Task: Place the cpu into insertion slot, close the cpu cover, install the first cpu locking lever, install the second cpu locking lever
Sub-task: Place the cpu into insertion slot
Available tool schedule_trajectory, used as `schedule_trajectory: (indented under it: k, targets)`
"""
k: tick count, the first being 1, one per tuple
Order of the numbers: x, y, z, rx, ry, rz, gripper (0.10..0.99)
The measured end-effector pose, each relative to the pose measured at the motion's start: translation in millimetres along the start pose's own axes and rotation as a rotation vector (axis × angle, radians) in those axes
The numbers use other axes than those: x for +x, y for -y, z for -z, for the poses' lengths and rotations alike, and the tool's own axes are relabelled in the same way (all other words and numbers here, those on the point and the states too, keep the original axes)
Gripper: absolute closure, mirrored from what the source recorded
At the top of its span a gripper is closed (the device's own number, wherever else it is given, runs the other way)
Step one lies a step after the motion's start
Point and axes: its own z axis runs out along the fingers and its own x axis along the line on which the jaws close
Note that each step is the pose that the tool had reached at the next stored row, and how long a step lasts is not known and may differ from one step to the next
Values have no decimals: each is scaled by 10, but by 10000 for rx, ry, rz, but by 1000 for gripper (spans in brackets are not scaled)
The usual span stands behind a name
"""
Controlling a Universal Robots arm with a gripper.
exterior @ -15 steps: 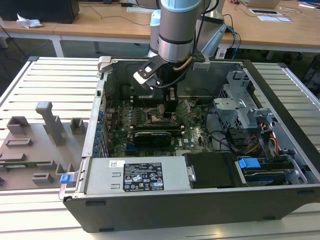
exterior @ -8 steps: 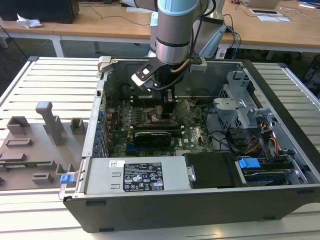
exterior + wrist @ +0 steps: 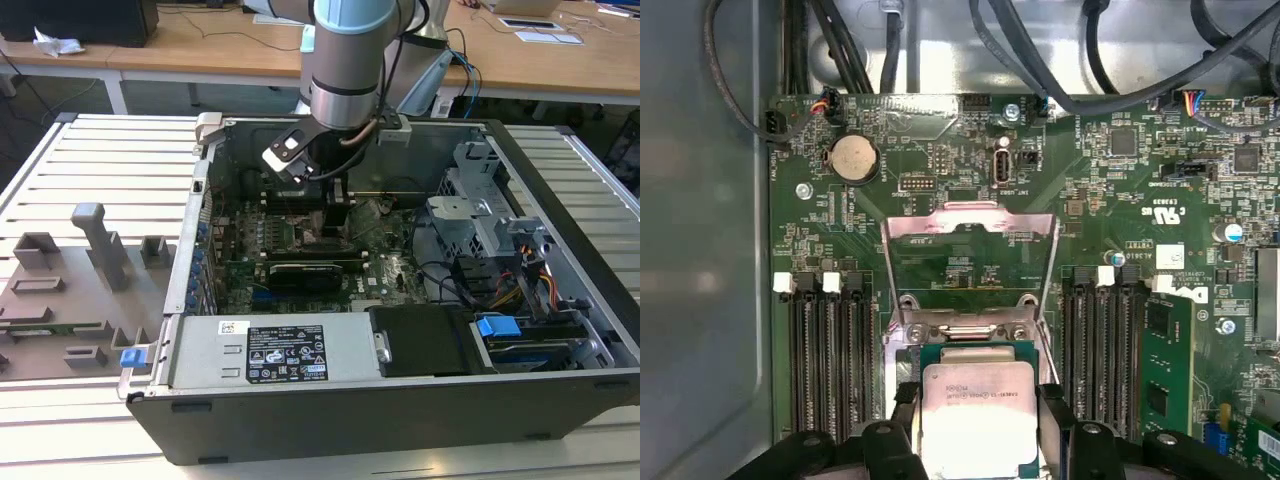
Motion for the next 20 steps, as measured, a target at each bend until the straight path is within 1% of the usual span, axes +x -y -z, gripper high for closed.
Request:
schedule_trajectory:
  k: [2, 5, 12, 20]
  targets:
    - [0, 46, -43, 1, 2, -1, 541]
    - [1, 56, -101, 1, 2, -2, 541]
    - [3, 78, -147, 2, 2, 0, 541]
    - [15, 81, -201, 1, 1, 1, 541]
